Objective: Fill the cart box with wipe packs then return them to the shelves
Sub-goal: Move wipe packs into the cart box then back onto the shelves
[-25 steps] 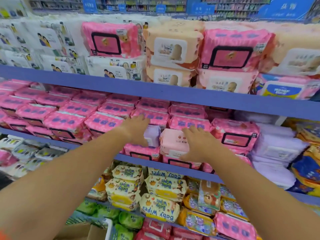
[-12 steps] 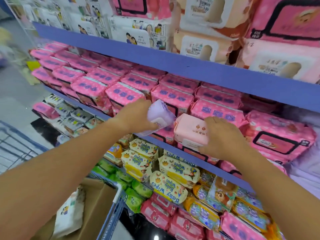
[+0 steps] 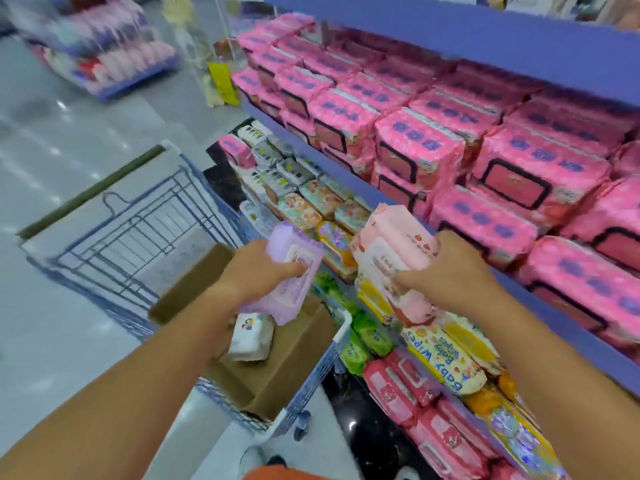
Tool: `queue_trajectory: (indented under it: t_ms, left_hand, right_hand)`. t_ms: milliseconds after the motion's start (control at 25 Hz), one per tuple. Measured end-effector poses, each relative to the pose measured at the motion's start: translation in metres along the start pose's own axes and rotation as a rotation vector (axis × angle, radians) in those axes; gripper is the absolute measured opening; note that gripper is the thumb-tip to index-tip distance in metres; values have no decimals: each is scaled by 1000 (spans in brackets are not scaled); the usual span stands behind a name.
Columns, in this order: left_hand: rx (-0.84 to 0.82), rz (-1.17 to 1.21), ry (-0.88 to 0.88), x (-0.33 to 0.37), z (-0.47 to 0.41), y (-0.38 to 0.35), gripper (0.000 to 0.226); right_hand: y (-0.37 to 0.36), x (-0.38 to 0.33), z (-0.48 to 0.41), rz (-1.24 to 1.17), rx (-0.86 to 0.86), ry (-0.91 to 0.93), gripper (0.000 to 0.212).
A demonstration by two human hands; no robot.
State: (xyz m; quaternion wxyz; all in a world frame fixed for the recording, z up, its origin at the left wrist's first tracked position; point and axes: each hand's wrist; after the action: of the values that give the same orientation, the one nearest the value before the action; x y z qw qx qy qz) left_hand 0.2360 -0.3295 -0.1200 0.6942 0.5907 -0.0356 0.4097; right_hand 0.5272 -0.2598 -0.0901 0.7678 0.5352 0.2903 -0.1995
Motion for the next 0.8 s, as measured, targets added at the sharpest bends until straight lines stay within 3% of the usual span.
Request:
queue_trajectory:
  t_ms: [240, 360, 560, 800]
  left_hand:
    - [-48, 61, 228, -197, -52, 35, 42]
    - [-142, 150, 330, -290, -106, 24, 63]
    - [-267, 187, 414, -359, -172, -3, 80]
    - [-319, 114, 516, -425, -223, -46, 90]
  right_hand:
    - [-214, -81, -30, -101, -206, -206, 70]
    - [-314, -115, -39, -127, -228, -380, 68]
    - [-424, -125, -82, -49, -145, -575, 84]
    - [-495, -84, -125, 58, -52, -724, 98]
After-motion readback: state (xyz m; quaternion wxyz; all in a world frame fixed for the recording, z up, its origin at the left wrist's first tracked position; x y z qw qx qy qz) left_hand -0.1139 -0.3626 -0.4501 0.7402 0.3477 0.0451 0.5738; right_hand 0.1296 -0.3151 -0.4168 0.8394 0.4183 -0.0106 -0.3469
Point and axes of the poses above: each hand's wrist, its own z-axis away from the middle knuckle, its own y-axis out of the back of the hand, x = y × z, and after that the axes turned 1 degree about y, right-handed
